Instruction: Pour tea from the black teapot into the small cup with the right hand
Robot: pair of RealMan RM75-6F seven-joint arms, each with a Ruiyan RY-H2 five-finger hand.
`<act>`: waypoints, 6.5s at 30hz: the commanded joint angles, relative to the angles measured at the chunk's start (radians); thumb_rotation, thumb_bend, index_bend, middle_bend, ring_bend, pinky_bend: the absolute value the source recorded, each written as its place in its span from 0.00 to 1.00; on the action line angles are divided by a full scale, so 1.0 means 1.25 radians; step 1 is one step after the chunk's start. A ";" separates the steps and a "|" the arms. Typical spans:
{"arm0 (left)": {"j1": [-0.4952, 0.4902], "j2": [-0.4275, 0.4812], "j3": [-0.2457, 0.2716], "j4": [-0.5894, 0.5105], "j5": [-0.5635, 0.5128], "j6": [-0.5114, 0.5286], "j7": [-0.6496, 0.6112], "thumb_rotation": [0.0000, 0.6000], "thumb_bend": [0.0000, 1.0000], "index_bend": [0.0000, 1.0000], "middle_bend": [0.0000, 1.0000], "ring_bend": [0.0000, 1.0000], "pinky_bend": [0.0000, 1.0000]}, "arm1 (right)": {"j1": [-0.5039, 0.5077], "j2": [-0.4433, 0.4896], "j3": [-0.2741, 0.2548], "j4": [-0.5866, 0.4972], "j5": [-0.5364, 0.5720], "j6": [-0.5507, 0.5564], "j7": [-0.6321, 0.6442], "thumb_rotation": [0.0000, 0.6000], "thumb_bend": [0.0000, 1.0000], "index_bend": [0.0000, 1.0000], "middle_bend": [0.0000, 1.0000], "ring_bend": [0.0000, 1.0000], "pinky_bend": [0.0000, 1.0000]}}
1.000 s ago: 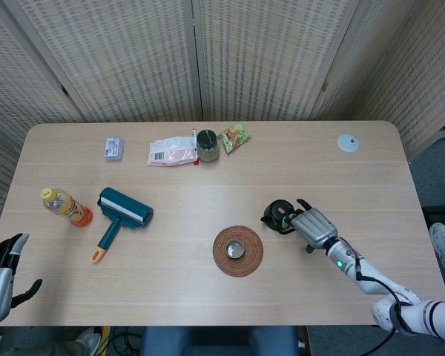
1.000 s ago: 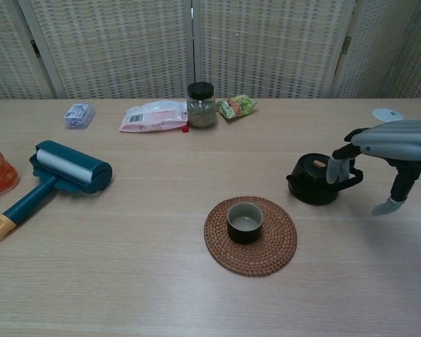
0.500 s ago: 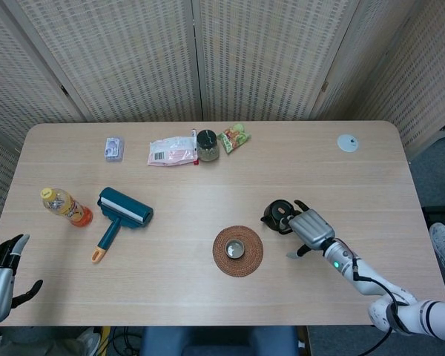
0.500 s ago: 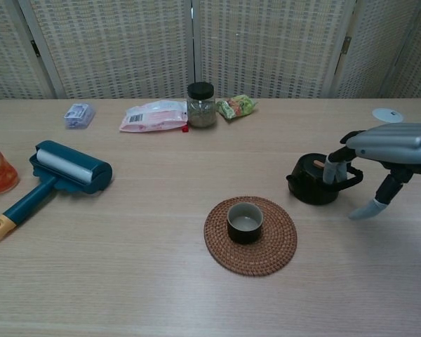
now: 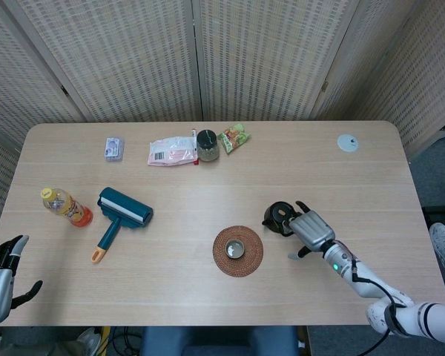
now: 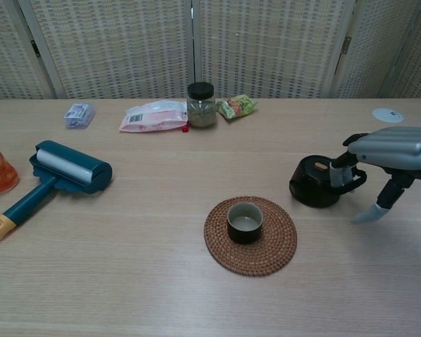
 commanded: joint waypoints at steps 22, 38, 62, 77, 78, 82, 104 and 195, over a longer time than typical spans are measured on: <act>0.002 -0.003 0.001 0.005 -0.001 -0.001 -0.004 1.00 0.20 0.08 0.10 0.12 0.04 | -0.014 -0.007 -0.027 -0.001 0.009 0.004 -0.031 0.65 0.00 0.45 0.48 0.36 0.00; 0.004 -0.003 0.002 0.005 -0.002 -0.002 -0.002 1.00 0.20 0.08 0.10 0.12 0.04 | -0.012 -0.021 -0.018 0.023 0.014 -0.008 -0.008 0.72 0.00 0.65 0.66 0.58 0.00; 0.006 -0.007 0.004 0.006 -0.001 -0.003 0.002 1.00 0.20 0.11 0.10 0.12 0.03 | 0.008 -0.034 0.013 0.075 -0.028 -0.036 0.104 0.54 0.00 0.90 0.85 0.74 0.00; 0.005 -0.006 0.004 0.004 -0.003 -0.006 0.004 1.00 0.20 0.11 0.10 0.12 0.02 | 0.031 -0.056 0.050 0.119 -0.015 -0.042 0.131 0.54 0.00 1.00 0.98 0.84 0.06; 0.006 -0.006 0.004 0.004 -0.003 -0.006 0.004 1.00 0.20 0.11 0.10 0.12 0.02 | 0.032 -0.056 0.053 0.120 -0.015 -0.042 0.133 0.54 0.00 1.00 0.99 0.85 0.07; 0.005 -0.007 0.003 0.005 -0.003 -0.006 0.005 1.00 0.20 0.11 0.10 0.12 0.02 | 0.041 -0.054 0.063 0.119 -0.014 -0.042 0.136 0.54 0.00 1.00 1.00 0.86 0.09; 0.009 -0.007 0.004 0.012 0.001 0.002 -0.002 1.00 0.20 0.11 0.10 0.12 0.02 | 0.058 -0.018 0.082 0.061 0.005 -0.010 0.086 0.53 0.39 1.00 1.00 0.88 0.16; 0.038 -0.019 0.006 0.042 -0.004 0.030 -0.031 1.00 0.20 0.11 0.10 0.12 0.02 | 0.254 -0.055 0.071 -0.054 0.030 -0.108 -0.106 0.84 0.61 1.00 1.00 0.90 0.38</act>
